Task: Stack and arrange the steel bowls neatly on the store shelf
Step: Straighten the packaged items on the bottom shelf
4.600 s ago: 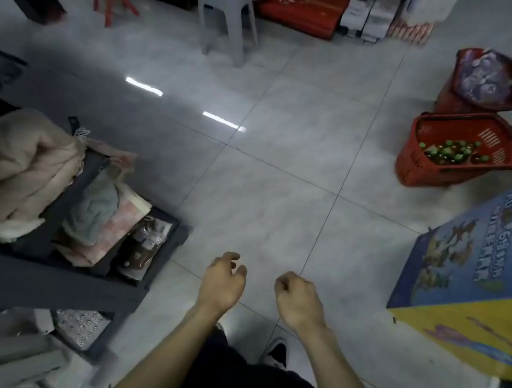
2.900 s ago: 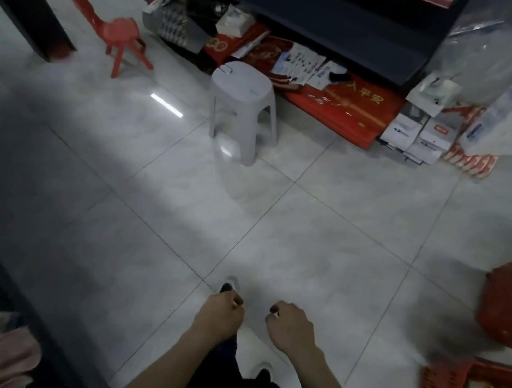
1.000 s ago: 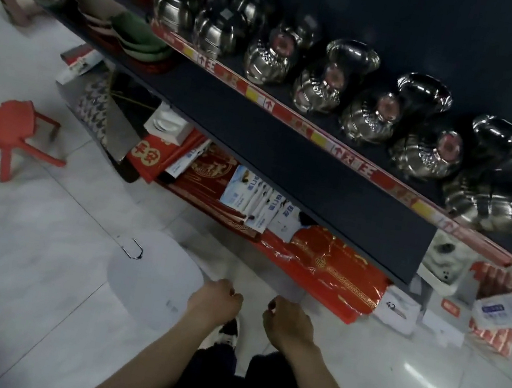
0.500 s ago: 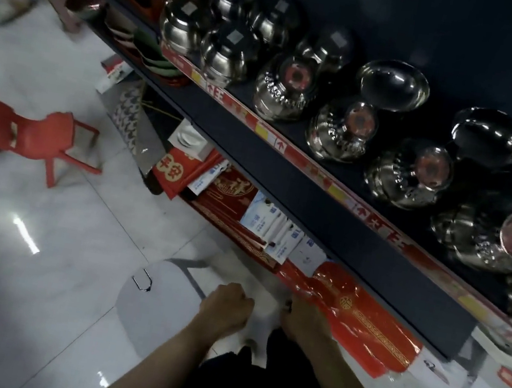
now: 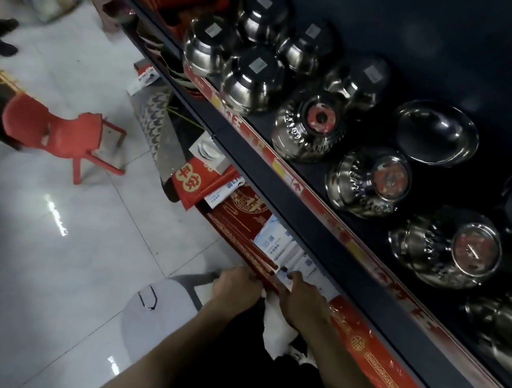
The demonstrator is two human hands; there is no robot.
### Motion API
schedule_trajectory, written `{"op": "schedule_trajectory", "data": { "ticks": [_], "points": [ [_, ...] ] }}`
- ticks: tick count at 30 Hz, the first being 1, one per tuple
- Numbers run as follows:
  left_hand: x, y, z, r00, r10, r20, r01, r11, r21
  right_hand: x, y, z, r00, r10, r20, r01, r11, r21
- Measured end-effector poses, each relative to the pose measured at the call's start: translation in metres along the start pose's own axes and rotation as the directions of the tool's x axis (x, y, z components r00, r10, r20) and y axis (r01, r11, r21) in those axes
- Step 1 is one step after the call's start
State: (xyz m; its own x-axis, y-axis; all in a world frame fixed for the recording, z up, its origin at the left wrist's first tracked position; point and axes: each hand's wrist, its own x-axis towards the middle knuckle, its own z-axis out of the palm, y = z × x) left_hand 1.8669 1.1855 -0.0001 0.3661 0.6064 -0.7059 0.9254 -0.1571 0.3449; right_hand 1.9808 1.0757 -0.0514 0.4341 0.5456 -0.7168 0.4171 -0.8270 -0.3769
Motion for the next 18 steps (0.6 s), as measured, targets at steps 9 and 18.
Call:
{"op": "schedule_trajectory", "data": {
  "ticks": [9, 18],
  "points": [
    [0.081, 0.014, -0.048, 0.972, 0.136, 0.191, -0.165, 0.976, 0.144, 0.045, -0.041, -0.018, 0.982, 0.144, -0.12, -0.125, 0.981, 0.149],
    [0.161, 0.038, -0.08, 0.89, 0.235, 0.39, -0.375, 0.865, 0.334, 0.063, -0.071, 0.007, 0.898, 0.404, -0.173, -0.29, 0.84, 0.458]
  ]
}}
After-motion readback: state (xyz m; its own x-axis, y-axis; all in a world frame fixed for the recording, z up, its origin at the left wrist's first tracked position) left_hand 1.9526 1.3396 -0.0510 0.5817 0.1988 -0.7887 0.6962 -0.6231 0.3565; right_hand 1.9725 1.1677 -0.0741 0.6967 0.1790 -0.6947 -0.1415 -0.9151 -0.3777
